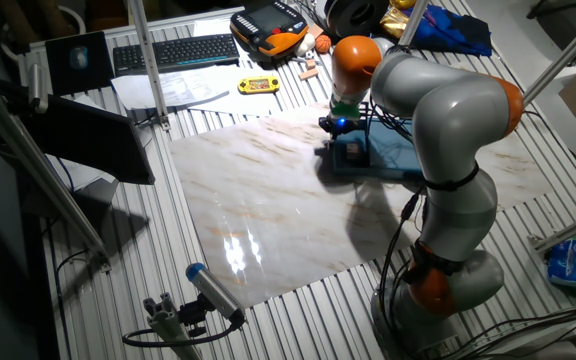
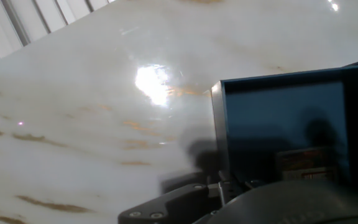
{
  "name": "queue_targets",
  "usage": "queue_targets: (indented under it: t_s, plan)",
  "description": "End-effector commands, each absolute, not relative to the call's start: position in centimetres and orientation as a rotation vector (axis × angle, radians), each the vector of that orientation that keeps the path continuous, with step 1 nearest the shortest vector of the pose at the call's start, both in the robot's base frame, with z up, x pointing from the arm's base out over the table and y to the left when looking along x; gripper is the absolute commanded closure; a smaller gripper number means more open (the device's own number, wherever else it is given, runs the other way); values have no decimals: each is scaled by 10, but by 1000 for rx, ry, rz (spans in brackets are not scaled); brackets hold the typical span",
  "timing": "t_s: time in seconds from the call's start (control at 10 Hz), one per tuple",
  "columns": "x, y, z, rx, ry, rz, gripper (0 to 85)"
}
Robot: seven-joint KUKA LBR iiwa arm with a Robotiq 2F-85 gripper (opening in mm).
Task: Take something out of a drawer
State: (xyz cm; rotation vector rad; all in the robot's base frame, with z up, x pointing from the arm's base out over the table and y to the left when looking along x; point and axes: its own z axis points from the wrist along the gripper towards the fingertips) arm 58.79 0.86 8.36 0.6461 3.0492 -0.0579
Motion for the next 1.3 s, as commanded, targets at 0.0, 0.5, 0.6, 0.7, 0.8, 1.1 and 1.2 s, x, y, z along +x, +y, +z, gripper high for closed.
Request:
queue_targets:
  t_s: [0.0, 0.5, 0.6, 0.7, 0.8, 1.1, 1.2]
  plan:
    - [588, 8, 84, 642, 3048, -60, 850]
    - [588, 8, 84, 575, 3045, -80, 850]
    - [588, 8, 84, 563, 3046, -67, 850]
    - [588, 8, 84, 567, 3045, -72, 850]
    - [588, 8, 84, 574, 3042, -81, 850]
    - [588, 8, 84, 628, 3043, -111, 850]
    - [588, 8, 84, 636, 3045, -117, 850]
